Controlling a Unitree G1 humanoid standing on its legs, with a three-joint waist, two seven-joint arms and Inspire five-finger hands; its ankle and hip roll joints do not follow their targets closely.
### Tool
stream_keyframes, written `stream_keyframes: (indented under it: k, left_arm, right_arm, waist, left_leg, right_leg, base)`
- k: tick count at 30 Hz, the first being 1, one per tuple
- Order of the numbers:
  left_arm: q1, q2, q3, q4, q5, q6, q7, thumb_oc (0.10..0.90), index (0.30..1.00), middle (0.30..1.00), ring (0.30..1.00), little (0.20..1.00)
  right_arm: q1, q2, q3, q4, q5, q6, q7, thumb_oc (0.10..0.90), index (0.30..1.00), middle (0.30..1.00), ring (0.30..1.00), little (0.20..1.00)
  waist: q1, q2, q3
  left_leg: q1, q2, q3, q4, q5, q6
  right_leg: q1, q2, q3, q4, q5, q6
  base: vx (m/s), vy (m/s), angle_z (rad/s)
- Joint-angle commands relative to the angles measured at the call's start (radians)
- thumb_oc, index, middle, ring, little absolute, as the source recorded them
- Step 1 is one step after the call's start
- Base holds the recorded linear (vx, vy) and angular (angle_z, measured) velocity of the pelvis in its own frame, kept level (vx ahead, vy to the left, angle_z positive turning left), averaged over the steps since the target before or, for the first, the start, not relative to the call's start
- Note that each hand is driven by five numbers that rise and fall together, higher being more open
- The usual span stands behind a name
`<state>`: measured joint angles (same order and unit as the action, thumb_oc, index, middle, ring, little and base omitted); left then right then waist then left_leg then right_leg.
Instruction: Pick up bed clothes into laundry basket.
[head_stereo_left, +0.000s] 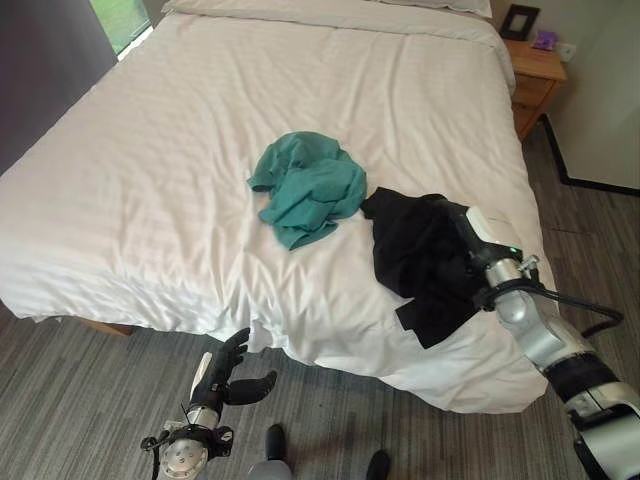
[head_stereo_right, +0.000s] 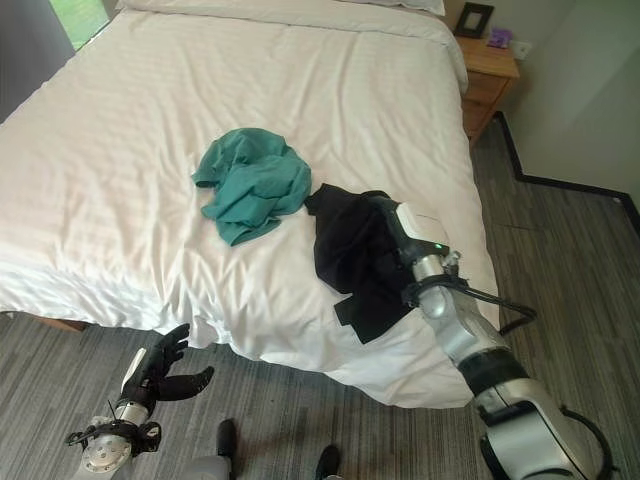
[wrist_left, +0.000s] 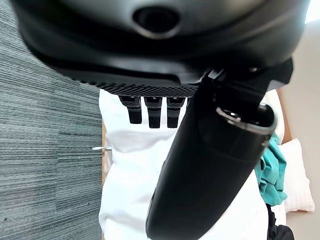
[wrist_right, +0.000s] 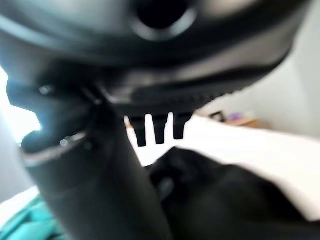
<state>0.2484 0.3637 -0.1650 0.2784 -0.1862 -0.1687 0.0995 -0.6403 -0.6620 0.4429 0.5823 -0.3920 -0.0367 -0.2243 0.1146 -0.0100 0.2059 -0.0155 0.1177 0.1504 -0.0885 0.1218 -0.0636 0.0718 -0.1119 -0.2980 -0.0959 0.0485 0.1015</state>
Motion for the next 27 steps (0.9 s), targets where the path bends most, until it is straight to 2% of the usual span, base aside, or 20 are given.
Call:
stream_keyframes:
  k: [1,3,11,12,13,17,21,23,25,26,27]
  left_arm:
    - [-0.073,0.046,-0.020,-0.010,-0.022,-0.079,0.017,0.800,0.900,0.900,0.900,0.900]
    - [-0.081,0.038,-0.026,0.024,-0.035,-0.073,0.011,0.800,0.900,0.900,0.900,0.900]
    - [-0.143,-0.014,-0.021,0.403,0.004,-0.033,0.048,0.800,0.900,0.900,0.900,0.900]
    - [-0.145,-0.019,-0.014,0.446,0.007,-0.029,0.051,0.800,0.900,0.900,0.900,0.900]
    - [-0.146,-0.019,-0.014,0.448,0.007,-0.030,0.051,0.800,0.900,0.900,0.900,0.900]
    - [-0.167,-0.032,0.039,0.594,0.015,-0.016,0.080,0.800,0.900,0.900,0.900,0.900]
    - [-0.190,-0.024,0.126,0.653,-0.017,-0.008,0.110,0.800,0.900,0.900,0.900,0.900]
    - [-0.200,0.011,0.190,0.616,-0.038,-0.016,0.136,0.800,0.900,0.900,0.900,0.900]
    - [-0.226,0.072,0.247,0.545,-0.031,-0.025,0.165,0.800,0.900,0.900,0.900,0.900]
    - [-0.245,0.138,0.318,0.470,-0.016,-0.034,0.199,0.800,0.900,0.900,0.900,0.900]
    - [-0.258,0.172,0.348,0.420,-0.003,-0.038,0.222,0.800,0.900,0.900,0.900,0.900]
  right_arm:
    - [-0.189,-0.005,0.044,0.058,0.006,-0.020,-0.062,0.800,0.900,0.900,0.900,0.900]
    - [-0.186,0.022,0.052,0.108,0.022,-0.017,-0.056,0.800,0.900,0.900,0.900,0.900]
    - [-0.193,0.077,0.053,0.396,0.081,0.005,-0.031,0.800,0.900,0.900,0.900,0.900]
    - [-0.190,0.075,0.047,0.418,0.090,0.007,-0.025,0.566,0.549,0.549,0.549,0.549]
    - [-0.190,0.074,0.047,0.419,0.090,0.006,-0.025,0.400,0.300,0.300,0.300,0.300]
    - [-0.155,0.036,0.008,0.364,0.145,-0.009,-0.016,0.400,0.300,0.300,0.300,0.300]
    - [0.010,-0.024,-0.085,0.042,0.193,-0.047,-0.011,0.400,0.300,0.300,0.300,0.300]
    - [0.159,-0.069,-0.181,-0.169,0.208,-0.079,0.005,0.400,0.300,0.300,0.300,0.300]
    - [0.306,-0.110,-0.287,-0.305,0.206,-0.106,0.008,0.400,0.300,0.300,0.300,0.300]
    - [0.460,-0.137,-0.410,-0.407,0.214,-0.132,0.015,0.400,0.300,0.300,0.300,0.300]
    - [0.539,-0.137,-0.477,-0.433,0.221,-0.140,0.012,0.400,0.300,0.300,0.300,0.300]
  waist:
    - [0.032,-0.036,-0.029]
    - [0.034,-0.031,-0.020]
    - [0.027,-0.003,0.006]
    - [0.024,0.001,0.006]
    - [0.024,0.001,0.007]
    - [-0.001,0.014,0.007]
    - [-0.050,0.035,0.003]
    - [-0.081,0.047,-0.003]
    - [-0.107,0.055,-0.011]
    - [-0.142,0.063,-0.023]
    - [-0.156,0.066,-0.032]
  left_leg:
    - [0.062,-0.007,0.029,0.001,-0.112,-0.053]
    - [0.044,-0.004,0.021,0.001,-0.104,-0.058]
    - [0.000,0.016,0.010,0.001,-0.076,-0.076]
    - [0.000,0.019,0.012,0.001,-0.074,-0.078]
    - [0.000,0.019,0.012,0.001,-0.074,-0.079]
    - [0.015,0.027,0.024,0.001,-0.070,-0.087]
    - [0.039,0.035,0.045,0.001,-0.066,-0.093]
    - [0.056,0.040,0.060,0.001,-0.064,-0.097]
    - [0.070,0.045,0.072,0.001,-0.063,-0.099]
    - [0.091,0.051,0.087,0.001,-0.069,-0.100]
    - [0.099,0.053,0.095,0.004,-0.066,-0.100]
  right_leg:
    - [0.007,-0.049,0.021,0.018,-0.049,0.058]
    - [-0.004,-0.046,0.017,0.018,-0.051,0.054]
    - [-0.039,-0.028,0.011,0.015,-0.060,0.041]
    - [-0.039,-0.027,0.011,0.014,-0.061,0.040]
    - [-0.039,-0.026,0.010,0.014,-0.061,0.040]
    - [-0.027,-0.022,0.021,0.009,-0.069,0.037]
    - [-0.010,-0.023,0.033,0.009,-0.077,0.038]
    - [0.000,-0.023,0.042,0.009,-0.080,0.039]
    - [0.003,-0.022,0.053,0.009,-0.081,0.040]
    - [0.011,-0.021,0.065,0.009,-0.089,0.041]
    - [0.011,-0.020,0.075,0.009,-0.086,0.040]
  base:
    - [-0.03,-0.039,0.07]
    - [-0.05,-0.040,0.09]
    - [-0.04,-0.024,0.12]
    - [0.00,0.000,0.00]
    - [0.00,0.000,0.00]
    - [0.00,0.000,0.00]
    - [0.00,-0.015,-0.06]
    - [0.01,-0.033,-0.07]
    - [0.01,-0.064,-0.19]
    - [0.02,-0.072,-0.28]
    - [0.05,-0.055,-0.24]
